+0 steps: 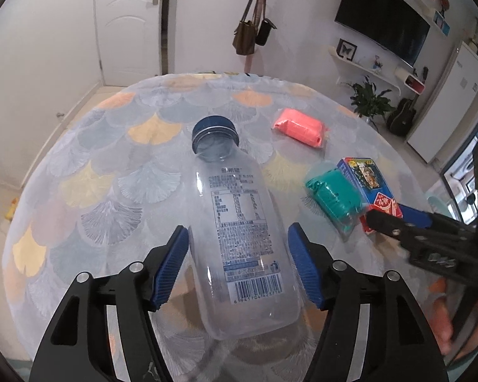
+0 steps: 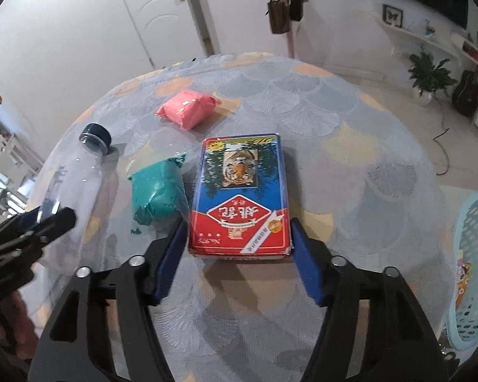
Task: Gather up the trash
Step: 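Grasp the red-blue tiger card box with the right tool while left holds bottle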
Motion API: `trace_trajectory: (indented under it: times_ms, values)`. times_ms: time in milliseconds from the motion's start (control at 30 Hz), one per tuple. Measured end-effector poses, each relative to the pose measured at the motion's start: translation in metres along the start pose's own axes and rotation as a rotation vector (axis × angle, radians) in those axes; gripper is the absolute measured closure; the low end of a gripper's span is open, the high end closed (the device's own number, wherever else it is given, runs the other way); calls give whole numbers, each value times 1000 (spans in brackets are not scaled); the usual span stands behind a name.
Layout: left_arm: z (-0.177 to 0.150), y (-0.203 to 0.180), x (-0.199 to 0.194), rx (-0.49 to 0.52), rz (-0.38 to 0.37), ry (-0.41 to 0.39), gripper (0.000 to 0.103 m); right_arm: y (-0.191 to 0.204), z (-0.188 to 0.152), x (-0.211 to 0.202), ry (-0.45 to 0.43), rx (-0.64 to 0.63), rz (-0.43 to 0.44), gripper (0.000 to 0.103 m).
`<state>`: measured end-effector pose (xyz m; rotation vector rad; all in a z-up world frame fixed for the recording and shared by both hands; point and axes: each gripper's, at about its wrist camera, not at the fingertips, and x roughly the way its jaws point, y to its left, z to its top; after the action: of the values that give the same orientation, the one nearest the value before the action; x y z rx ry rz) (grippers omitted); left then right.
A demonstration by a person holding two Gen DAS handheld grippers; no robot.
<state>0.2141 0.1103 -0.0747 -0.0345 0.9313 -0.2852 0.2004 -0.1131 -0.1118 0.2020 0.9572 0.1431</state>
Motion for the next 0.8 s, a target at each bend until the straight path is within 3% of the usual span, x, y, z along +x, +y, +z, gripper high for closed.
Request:
trace_trajectory:
  times_ms: [67, 167, 367, 533, 600, 633, 667, 800]
  values:
    - [-1, 1, 0, 0, -14, 1, 39, -5, 0, -12, -25, 8, 34, 32]
    - [-2, 6, 2, -22, -34, 5, 39, -9, 7, -17, -51, 24, -8, 32]
    - [-2, 6, 5, -13, -27, 6, 39, -7, 20, 15, 10, 48, -21, 32]
    - [5, 3, 15, -46, 1, 28, 41, 22, 19, 25, 25, -73, -171, 32]
    - [7, -1, 18, -33, 28, 25, 43, 28, 17, 27, 22, -94, -188, 32]
    - [6, -3, 18, -19, 48, 22, 44, 26, 17, 25, 18, -91, -182, 35]
    - [6, -5, 18, -12, 53, 18, 44, 24, 16, 24, 10, -89, -186, 46]
    - [1, -1, 10, -47, 10, -11, 45, 7, 11, 14, -2, -58, -101, 47]
